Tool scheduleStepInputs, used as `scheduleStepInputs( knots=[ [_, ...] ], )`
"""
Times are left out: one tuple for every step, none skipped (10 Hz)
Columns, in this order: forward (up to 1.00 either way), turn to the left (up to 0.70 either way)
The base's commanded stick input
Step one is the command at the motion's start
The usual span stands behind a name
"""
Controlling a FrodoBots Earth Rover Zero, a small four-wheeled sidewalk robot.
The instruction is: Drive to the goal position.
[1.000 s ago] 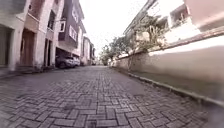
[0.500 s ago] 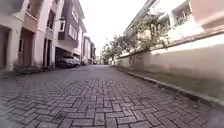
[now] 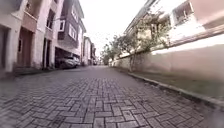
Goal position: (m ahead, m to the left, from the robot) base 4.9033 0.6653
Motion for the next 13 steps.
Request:
scheduleStepInputs(
  knots=[
    [0.69, 0.03],
    [0.69, 0.03],
    [0.69, 0.03],
    [0.69, 0.03],
    [0.69, 0.03],
    [0.69, 0.03],
    [0.69, 0.03],
    [0.69, 0.03],
    [0.69, 0.03],
    [0.69, 0.03],
    [0.69, 0.05],
    [0.69, 0.24],
    [0.69, 0.19]
  ],
)
